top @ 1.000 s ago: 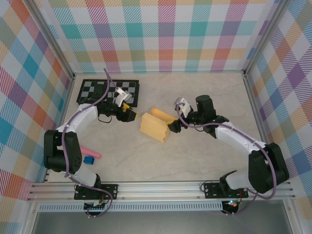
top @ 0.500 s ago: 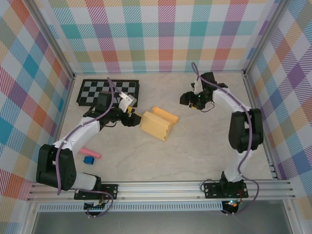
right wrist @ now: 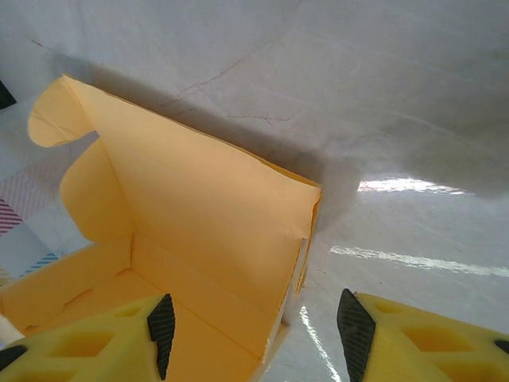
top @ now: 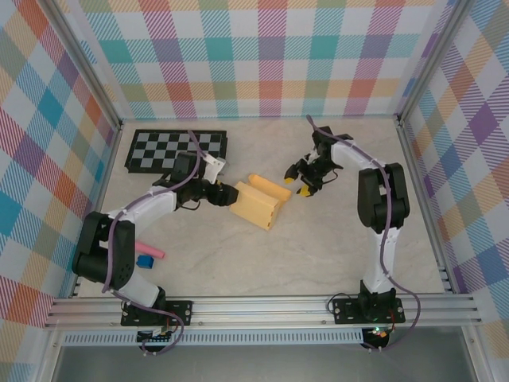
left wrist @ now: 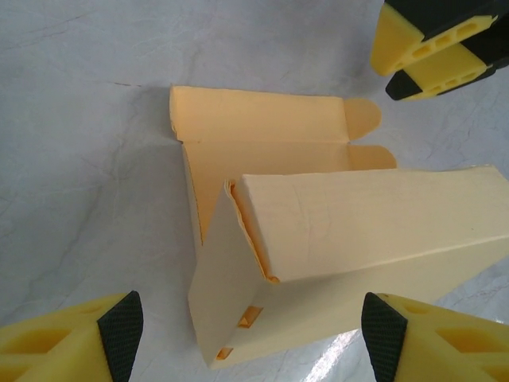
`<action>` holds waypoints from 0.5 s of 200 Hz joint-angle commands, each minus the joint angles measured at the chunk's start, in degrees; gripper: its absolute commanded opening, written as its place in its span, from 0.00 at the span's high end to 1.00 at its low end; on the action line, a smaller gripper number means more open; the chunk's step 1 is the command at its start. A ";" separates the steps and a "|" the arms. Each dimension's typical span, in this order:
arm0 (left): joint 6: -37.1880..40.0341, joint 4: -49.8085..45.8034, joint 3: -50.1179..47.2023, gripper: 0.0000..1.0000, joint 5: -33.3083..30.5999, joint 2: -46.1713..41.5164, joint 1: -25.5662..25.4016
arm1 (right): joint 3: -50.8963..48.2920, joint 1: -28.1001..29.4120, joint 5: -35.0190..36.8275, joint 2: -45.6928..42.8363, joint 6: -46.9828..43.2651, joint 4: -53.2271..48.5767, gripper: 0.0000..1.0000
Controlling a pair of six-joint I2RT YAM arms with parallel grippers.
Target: Fold the paper box
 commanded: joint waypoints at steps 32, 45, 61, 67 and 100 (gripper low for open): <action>-2.00 2.65 1.70 0.26 0.43 2.29 -1.80 | 1.60 0.92 1.18 2.42 2.33 -4.80 0.44; -1.81 2.60 1.38 0.26 0.03 2.35 -1.84 | 1.85 1.36 1.36 3.19 2.36 -5.28 0.44; -1.87 3.14 0.92 0.26 -0.30 2.24 -1.89 | 1.95 1.92 2.58 3.73 2.63 -5.32 0.47; -1.96 3.26 0.85 0.26 -0.36 2.20 -1.84 | 2.03 2.09 2.75 3.88 2.74 -5.18 0.48; -2.16 3.79 0.11 0.27 -1.05 1.85 -2.02 | 3.91 2.54 2.41 5.74 2.85 -5.57 0.57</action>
